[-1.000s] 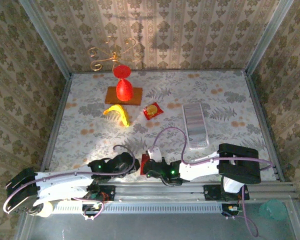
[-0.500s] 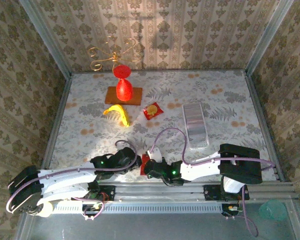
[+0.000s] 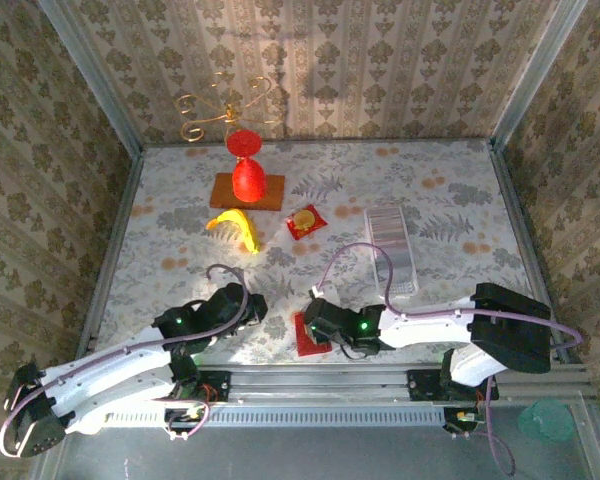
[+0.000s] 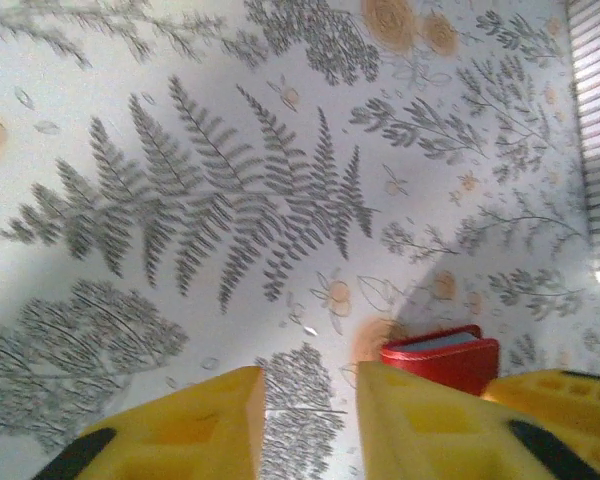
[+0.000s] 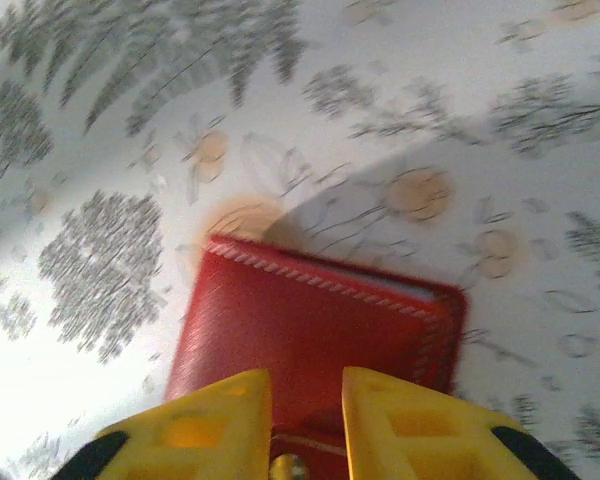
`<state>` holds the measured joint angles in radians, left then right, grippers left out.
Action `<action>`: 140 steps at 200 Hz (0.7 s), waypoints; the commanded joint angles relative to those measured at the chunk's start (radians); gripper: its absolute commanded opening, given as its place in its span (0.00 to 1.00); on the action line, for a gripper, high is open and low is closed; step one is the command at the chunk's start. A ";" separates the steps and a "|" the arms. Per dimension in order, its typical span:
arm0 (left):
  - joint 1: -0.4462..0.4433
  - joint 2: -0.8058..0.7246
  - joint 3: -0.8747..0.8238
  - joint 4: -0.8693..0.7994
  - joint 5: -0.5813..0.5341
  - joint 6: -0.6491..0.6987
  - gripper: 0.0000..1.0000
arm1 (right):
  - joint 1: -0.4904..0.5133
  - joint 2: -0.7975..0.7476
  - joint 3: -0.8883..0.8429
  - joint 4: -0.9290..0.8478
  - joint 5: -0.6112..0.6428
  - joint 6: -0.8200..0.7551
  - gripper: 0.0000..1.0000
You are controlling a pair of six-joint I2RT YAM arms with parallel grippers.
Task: Put the credit cards into the card holder
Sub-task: Close the button on the card holder, then reset both arms
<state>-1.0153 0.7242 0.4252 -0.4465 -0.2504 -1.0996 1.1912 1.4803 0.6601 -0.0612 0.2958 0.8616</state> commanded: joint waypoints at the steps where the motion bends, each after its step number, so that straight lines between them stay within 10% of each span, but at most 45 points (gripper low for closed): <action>1: 0.032 -0.009 0.055 -0.095 -0.042 0.069 0.38 | -0.035 -0.030 0.042 -0.095 0.012 0.024 0.42; 34: 0.072 -0.042 0.093 -0.110 -0.075 0.157 0.48 | -0.072 -0.080 0.062 -0.069 -0.019 0.004 0.49; 87: 0.133 -0.076 0.179 -0.039 -0.166 0.370 0.99 | -0.127 -0.302 0.153 -0.148 0.044 -0.257 0.63; 140: 0.283 0.022 0.254 0.089 -0.215 0.633 1.00 | -0.225 -0.512 0.107 0.010 0.196 -0.639 0.76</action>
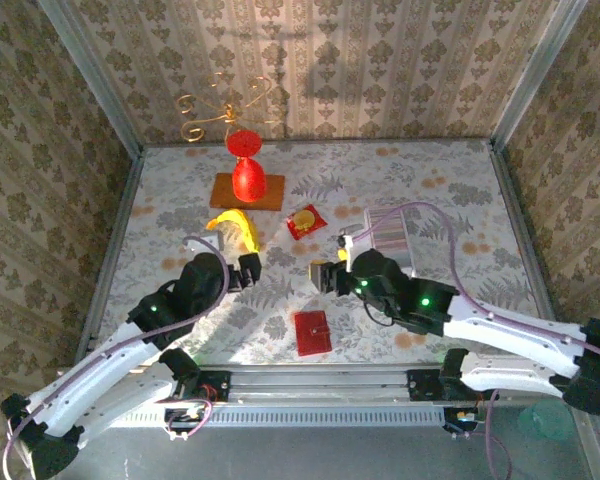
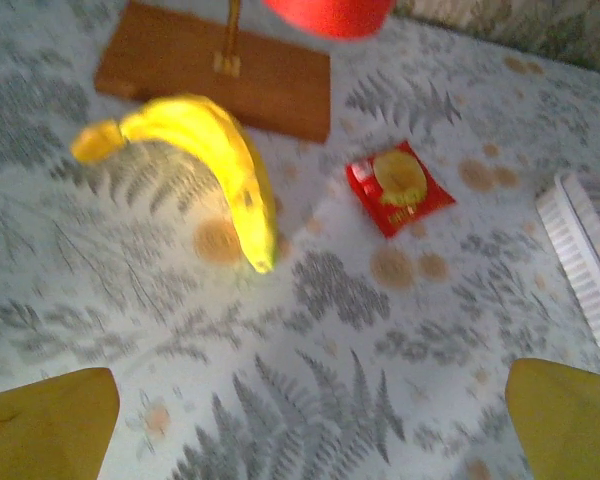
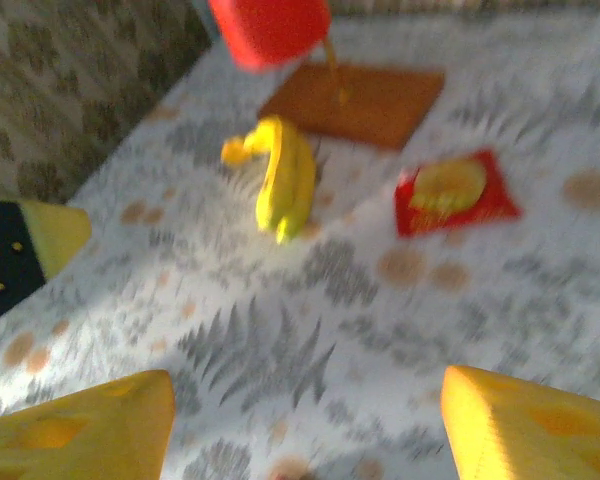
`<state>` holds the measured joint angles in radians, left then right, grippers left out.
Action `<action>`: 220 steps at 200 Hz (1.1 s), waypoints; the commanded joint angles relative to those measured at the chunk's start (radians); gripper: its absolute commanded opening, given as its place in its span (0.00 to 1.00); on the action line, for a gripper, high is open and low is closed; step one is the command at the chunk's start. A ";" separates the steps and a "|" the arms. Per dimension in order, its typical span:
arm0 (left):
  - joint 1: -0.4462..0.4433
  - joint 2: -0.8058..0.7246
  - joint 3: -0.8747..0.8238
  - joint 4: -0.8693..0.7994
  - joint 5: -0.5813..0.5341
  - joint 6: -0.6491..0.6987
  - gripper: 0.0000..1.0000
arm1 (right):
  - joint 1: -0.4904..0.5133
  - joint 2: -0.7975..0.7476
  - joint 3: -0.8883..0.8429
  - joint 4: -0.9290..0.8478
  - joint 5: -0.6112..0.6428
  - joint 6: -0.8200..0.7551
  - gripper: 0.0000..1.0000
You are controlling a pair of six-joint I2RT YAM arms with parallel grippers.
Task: Put the credit cards into the card holder
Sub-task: Reset both arms
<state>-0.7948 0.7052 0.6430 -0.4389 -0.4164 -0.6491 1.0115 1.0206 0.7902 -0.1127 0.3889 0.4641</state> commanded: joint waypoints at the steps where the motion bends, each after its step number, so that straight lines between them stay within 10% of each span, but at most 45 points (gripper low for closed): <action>1: 0.067 0.044 0.039 0.081 -0.051 0.184 1.00 | -0.050 -0.054 -0.023 0.061 0.103 -0.247 0.76; 113: 0.557 0.085 -0.169 0.528 -0.221 0.386 1.00 | -0.731 -0.187 -0.361 0.535 0.148 -0.371 1.00; 145: 0.598 0.115 -0.372 0.905 -0.212 0.514 1.00 | -0.787 -0.118 -0.424 0.569 0.121 -0.391 1.00; 220: 0.702 0.370 -0.371 1.006 -0.091 0.517 1.00 | -0.851 0.181 -0.508 0.837 -0.068 -0.467 1.00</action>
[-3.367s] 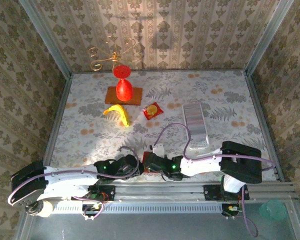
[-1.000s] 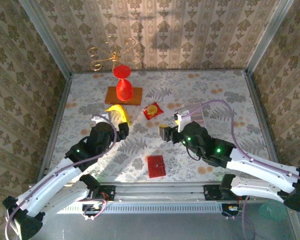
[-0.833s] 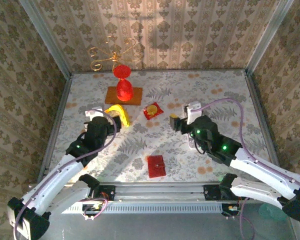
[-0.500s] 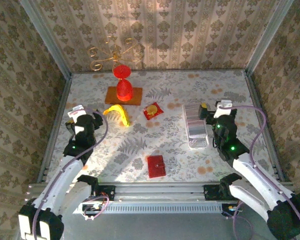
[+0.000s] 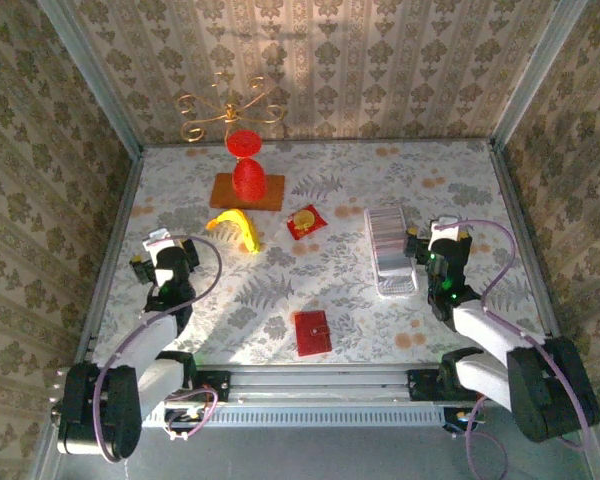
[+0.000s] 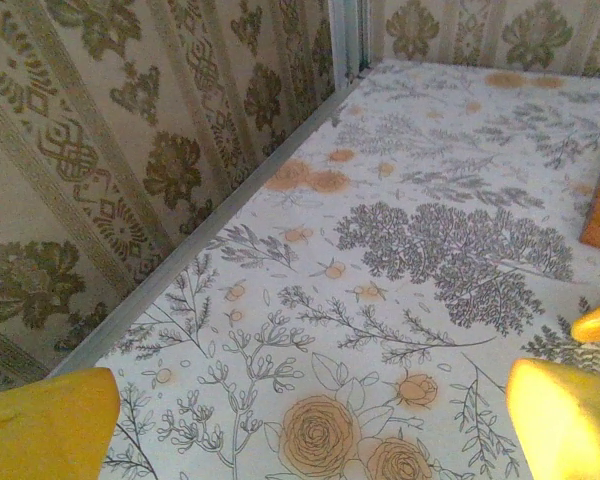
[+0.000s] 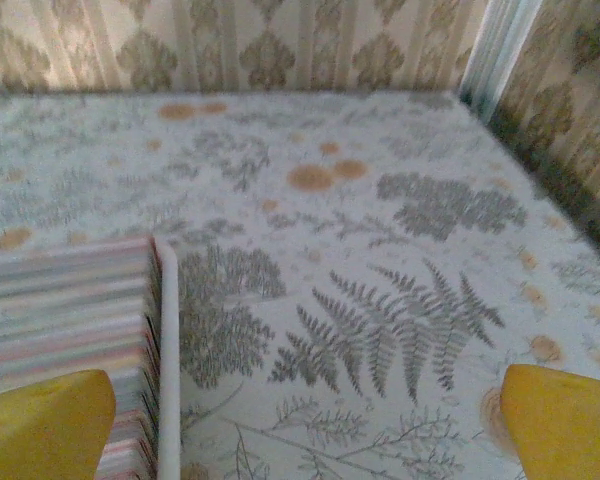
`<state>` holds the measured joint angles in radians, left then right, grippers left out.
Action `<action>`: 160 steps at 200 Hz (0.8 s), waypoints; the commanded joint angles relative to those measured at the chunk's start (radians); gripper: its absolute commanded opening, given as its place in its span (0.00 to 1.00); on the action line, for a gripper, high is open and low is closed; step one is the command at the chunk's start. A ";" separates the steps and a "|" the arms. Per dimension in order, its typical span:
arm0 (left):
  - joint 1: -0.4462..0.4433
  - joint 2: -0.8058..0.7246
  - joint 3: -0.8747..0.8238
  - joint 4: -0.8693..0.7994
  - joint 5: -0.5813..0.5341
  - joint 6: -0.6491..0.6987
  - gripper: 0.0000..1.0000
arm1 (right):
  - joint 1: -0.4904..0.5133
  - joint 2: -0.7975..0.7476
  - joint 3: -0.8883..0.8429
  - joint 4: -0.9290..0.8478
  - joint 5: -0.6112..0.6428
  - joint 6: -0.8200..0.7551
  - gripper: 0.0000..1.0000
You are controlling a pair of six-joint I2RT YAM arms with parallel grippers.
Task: Put the credit cards into the card holder
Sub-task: Reset both arms
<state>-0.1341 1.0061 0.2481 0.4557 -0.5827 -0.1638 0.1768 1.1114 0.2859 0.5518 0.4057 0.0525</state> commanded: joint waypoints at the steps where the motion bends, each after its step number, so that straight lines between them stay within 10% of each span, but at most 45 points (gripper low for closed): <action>1: 0.043 0.074 0.024 0.115 0.083 0.034 1.00 | -0.017 0.094 -0.002 0.178 -0.087 -0.058 1.00; 101: 0.104 0.332 0.075 0.361 0.413 0.156 1.00 | -0.113 0.407 0.052 0.420 -0.263 -0.049 1.00; 139: 0.104 0.587 -0.052 0.866 0.426 0.183 1.00 | -0.138 0.413 0.073 0.383 -0.201 0.008 1.00; 160: 0.108 0.552 0.028 0.678 0.374 0.158 1.00 | -0.138 0.416 0.094 0.348 -0.143 0.030 1.00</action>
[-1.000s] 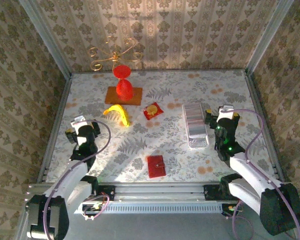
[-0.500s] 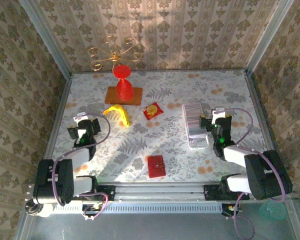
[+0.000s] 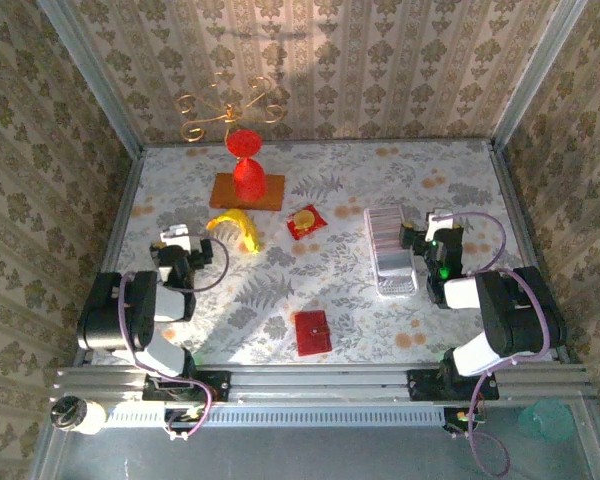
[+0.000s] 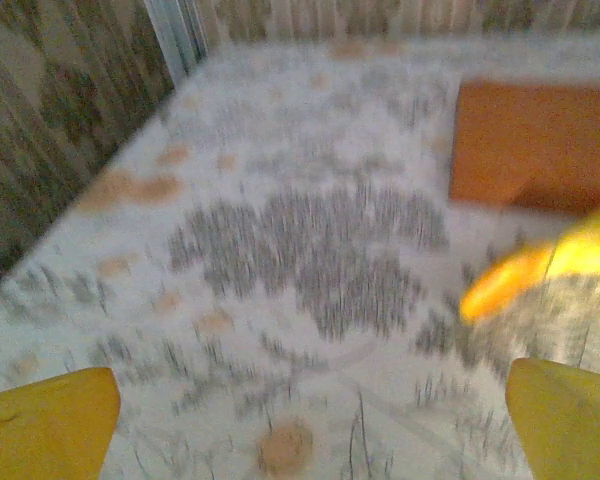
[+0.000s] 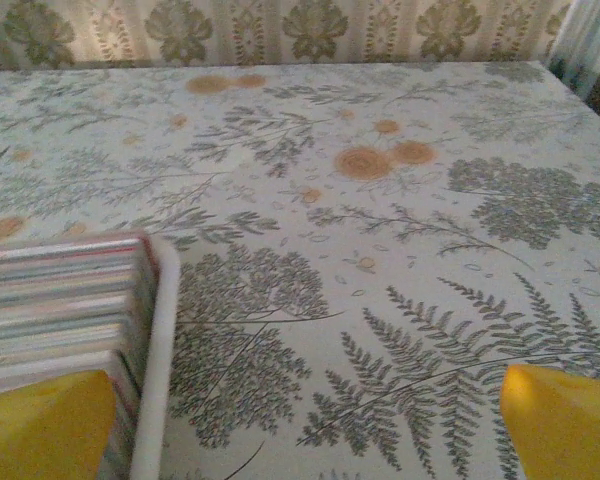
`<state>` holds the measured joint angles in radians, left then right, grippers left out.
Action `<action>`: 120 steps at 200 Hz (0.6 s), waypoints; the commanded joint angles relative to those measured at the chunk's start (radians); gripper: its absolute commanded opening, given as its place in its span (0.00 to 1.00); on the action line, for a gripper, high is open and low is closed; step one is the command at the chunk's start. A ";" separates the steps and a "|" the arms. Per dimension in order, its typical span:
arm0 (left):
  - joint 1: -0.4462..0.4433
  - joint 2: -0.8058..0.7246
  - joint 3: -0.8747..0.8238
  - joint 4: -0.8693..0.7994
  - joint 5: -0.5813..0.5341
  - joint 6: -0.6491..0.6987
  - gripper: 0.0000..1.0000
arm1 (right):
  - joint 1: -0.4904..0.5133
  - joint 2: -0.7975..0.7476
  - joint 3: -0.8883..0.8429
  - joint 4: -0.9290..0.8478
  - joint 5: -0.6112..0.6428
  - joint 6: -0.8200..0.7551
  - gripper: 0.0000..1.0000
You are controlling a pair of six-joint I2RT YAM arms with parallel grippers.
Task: Put the credit cards into the card holder
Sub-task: Reset both arms
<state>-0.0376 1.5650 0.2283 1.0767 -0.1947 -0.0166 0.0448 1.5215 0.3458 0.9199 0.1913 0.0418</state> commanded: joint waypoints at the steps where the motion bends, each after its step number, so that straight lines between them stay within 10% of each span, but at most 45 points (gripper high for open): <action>1: 0.013 -0.006 0.052 0.054 -0.014 0.012 1.00 | -0.006 0.006 0.035 -0.021 0.072 0.040 1.00; 120: -0.009 -0.007 0.142 -0.112 0.008 0.051 1.00 | -0.003 0.005 0.037 -0.026 0.076 0.040 1.00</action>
<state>-0.0322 1.5658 0.3359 1.0096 -0.1970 -0.0025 0.0437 1.5215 0.3660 0.8902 0.2325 0.0753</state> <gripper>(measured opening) 0.997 0.999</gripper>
